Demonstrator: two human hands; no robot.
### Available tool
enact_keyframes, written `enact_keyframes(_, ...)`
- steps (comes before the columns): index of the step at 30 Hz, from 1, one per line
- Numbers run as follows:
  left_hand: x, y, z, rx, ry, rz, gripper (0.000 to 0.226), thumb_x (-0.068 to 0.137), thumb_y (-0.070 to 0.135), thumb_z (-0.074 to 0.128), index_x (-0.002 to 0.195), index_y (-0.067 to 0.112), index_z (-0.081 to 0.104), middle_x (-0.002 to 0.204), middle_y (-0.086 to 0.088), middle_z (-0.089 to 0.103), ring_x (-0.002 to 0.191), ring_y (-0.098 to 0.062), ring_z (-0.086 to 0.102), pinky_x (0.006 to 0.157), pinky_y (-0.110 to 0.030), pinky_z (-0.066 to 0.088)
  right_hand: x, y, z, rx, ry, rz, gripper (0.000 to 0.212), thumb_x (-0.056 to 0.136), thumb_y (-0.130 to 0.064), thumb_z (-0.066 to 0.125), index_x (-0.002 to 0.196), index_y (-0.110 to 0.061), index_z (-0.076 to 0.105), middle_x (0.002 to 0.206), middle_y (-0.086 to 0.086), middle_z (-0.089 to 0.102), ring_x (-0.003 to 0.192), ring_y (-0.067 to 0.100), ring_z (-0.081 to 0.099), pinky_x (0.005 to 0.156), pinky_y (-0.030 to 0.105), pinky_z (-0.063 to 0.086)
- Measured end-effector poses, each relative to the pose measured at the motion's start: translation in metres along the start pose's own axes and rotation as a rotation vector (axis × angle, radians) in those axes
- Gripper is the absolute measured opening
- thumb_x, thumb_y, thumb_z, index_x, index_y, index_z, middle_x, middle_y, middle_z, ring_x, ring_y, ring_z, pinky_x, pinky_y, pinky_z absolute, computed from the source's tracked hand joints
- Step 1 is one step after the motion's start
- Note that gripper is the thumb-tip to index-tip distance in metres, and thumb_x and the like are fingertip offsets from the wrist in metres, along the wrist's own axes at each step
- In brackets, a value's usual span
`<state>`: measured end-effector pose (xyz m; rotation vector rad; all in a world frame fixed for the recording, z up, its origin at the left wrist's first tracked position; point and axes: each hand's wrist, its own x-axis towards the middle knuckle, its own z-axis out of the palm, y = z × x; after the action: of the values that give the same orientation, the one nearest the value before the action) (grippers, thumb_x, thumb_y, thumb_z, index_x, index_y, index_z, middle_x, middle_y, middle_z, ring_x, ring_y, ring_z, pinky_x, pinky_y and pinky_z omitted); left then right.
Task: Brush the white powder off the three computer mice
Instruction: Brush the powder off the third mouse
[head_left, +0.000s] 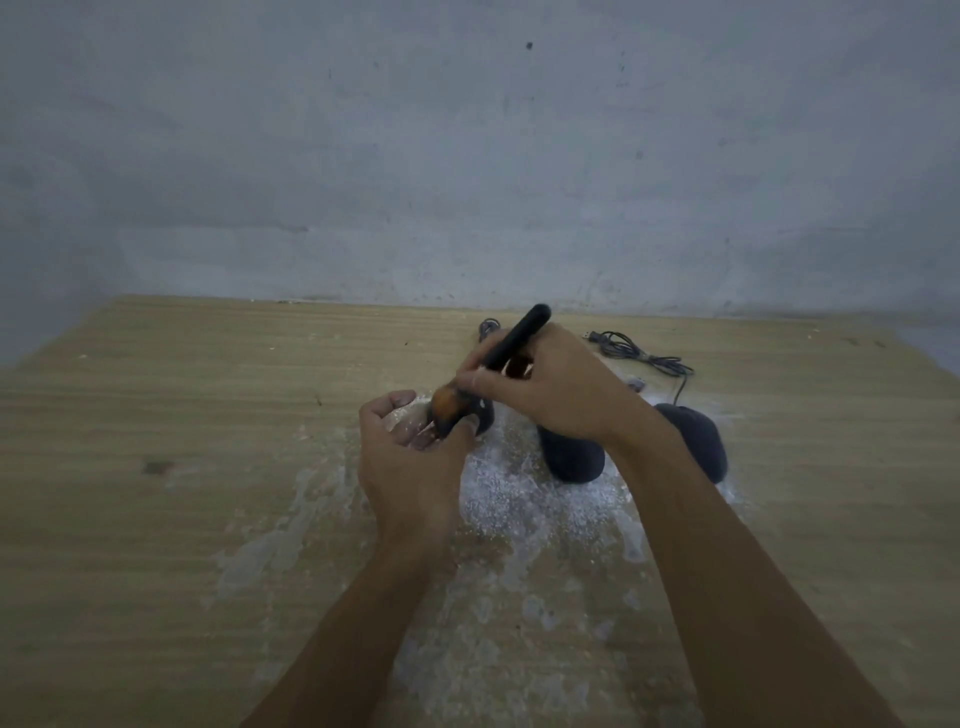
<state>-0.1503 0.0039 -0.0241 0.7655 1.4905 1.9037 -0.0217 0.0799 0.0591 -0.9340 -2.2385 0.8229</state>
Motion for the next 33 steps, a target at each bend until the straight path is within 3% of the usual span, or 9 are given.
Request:
enact_keyframes(2, 0.001, 0.001, 0.000, -0.044, -0.022, -0.042, 0.057, 0.069, 0.000, 0.088, 0.107, 0.022, 0.053, 0.092, 0.002, 0.072, 0.072, 0.001, 0.074, 0.058, -0.009, 0.053, -0.004, 0.002, 0.003, 0.020, -0.056, 0.020, 0.009, 0.093, -0.027, 0.071, 0.090, -0.024, 0.079, 0.082, -0.007, 0.076, 0.081, 0.005, 0.069, 0.067, 0.019, 0.055)
enact_keyframes(7, -0.001, -0.001, 0.000, -0.026, -0.050, -0.099, 0.054, 0.070, 0.004, 0.089, 0.110, 0.019, 0.056, 0.092, 0.009, 0.069, 0.071, 0.010, 0.070, 0.056, -0.006, 0.050, -0.013, 0.015, 0.007, 0.132, 0.352, 0.087, 0.009, 0.095, -0.029, 0.069, 0.094, -0.027, 0.077, 0.084, -0.001, 0.076, 0.078, 0.021, 0.069, 0.066, 0.035, 0.057)
enact_keyframes(9, -0.003, -0.002, -0.001, -0.019, -0.057, -0.139, 0.053, 0.071, 0.005, 0.089, 0.109, 0.021, 0.056, 0.094, 0.009, 0.069, 0.071, 0.011, 0.070, 0.055, -0.006, 0.050, -0.022, 0.021, 0.012, 0.086, 0.296, 0.103, 0.008, 0.095, -0.030, 0.068, 0.094, -0.028, 0.076, 0.081, 0.004, 0.076, 0.074, 0.027, 0.068, 0.065, 0.043, 0.056)
enact_keyframes(12, -0.003, -0.002, -0.004, -0.038, -0.070, -0.238, 0.047, 0.077, 0.004, 0.083, 0.111, 0.024, 0.057, 0.102, 0.001, 0.070, 0.087, -0.007, 0.074, 0.073, -0.023, 0.060, -0.035, 0.026, 0.016, 0.119, 0.167, 0.085, 0.010, 0.094, -0.028, 0.069, 0.087, -0.030, 0.076, 0.067, -0.001, 0.070, 0.058, 0.020, 0.058, 0.053, 0.032, 0.049)
enact_keyframes(14, -0.001, -0.001, -0.007, -0.068, -0.067, -0.313, 0.035, 0.085, 0.004, 0.072, 0.108, 0.025, 0.058, 0.112, -0.007, 0.070, 0.100, -0.019, 0.072, 0.086, -0.035, 0.060, -0.037, 0.027, 0.016, 0.180, 0.251, 0.104, 0.013, 0.093, -0.026, 0.069, 0.084, -0.033, 0.076, 0.068, 0.006, 0.070, 0.057, 0.024, 0.059, 0.051, 0.029, 0.047)
enact_keyframes(18, -0.003, 0.004, -0.010, -0.111, -0.089, -0.357, 0.025, 0.093, 0.004, 0.060, 0.108, 0.024, 0.058, 0.119, -0.011, 0.068, 0.105, -0.021, 0.070, 0.081, -0.030, 0.057, -0.037, 0.029, 0.022, 0.084, 0.421, 0.145, 0.010, 0.094, -0.029, 0.069, 0.086, -0.034, 0.074, 0.070, 0.010, 0.070, 0.057, 0.023, 0.060, 0.051, 0.037, 0.049)
enact_keyframes(23, -0.006, 0.005, -0.013, -0.073, -0.130, -0.337, 0.024, 0.095, 0.008, 0.056, 0.111, 0.026, 0.056, 0.122, -0.011, 0.067, 0.109, -0.023, 0.068, 0.087, -0.035, 0.058, -0.048, 0.024, 0.024, 0.050, 0.011, 0.106, 0.017, 0.087, -0.033, 0.067, 0.084, -0.018, 0.074, 0.067, 0.009, 0.067, 0.051, 0.007, 0.054, 0.048, 0.027, 0.046)
enact_keyframes(28, -0.010, 0.008, -0.014, 0.025, -0.143, -0.313, 0.023, 0.090, 0.017, 0.055, 0.107, 0.033, 0.056, 0.121, -0.005, 0.066, 0.111, -0.024, 0.066, 0.101, -0.049, 0.052, -0.044, 0.027, 0.026, 0.024, 0.374, 0.080, 0.012, 0.094, -0.031, 0.069, 0.087, -0.041, 0.068, 0.067, 0.009, 0.067, 0.053, 0.020, 0.056, 0.048, 0.033, 0.046)
enact_keyframes(33, -0.012, 0.007, -0.014, 0.088, -0.151, -0.310, 0.023, 0.090, 0.018, 0.055, 0.104, 0.036, 0.055, 0.108, -0.003, 0.072, 0.102, -0.025, 0.070, 0.097, -0.052, 0.054, -0.037, 0.026, 0.033, 0.011, 0.289, 0.118, 0.013, 0.091, -0.030, 0.070, 0.083, -0.020, 0.071, 0.063, 0.007, 0.064, 0.052, 0.012, 0.055, 0.047, 0.025, 0.045)
